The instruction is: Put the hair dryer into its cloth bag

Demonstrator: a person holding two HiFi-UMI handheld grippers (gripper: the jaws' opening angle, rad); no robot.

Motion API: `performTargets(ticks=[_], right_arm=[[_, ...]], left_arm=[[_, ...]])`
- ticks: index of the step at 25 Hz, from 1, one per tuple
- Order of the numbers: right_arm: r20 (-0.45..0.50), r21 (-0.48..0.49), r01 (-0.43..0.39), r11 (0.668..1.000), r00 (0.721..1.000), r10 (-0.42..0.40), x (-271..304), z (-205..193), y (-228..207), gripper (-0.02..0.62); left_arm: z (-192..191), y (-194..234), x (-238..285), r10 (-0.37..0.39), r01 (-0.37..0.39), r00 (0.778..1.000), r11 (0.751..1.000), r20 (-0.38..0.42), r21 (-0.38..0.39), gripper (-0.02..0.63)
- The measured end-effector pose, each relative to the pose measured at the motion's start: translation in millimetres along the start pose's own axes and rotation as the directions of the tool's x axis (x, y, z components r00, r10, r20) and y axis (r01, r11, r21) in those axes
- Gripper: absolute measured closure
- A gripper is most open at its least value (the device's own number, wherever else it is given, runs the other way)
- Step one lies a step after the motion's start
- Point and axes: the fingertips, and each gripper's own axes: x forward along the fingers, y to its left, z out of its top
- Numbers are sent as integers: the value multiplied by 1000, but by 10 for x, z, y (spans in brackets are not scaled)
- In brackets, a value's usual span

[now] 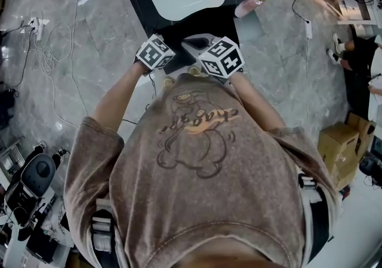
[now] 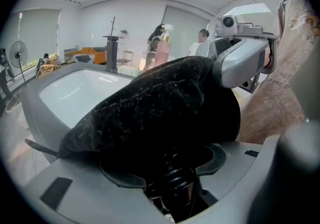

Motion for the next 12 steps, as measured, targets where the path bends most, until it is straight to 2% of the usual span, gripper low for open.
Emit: performTargets(ticks=[7, 12], right_arm=[[-8, 9, 7, 1000, 1000, -7, 29, -20, -7, 580], [-12, 10, 11, 1000, 1000, -11, 42, -46, -17, 580]], left_arm=[[-53, 57, 44, 32, -32, 999, 999, -13, 18, 350], [-105, 60, 89, 60, -58, 998, 995, -18, 77, 350]])
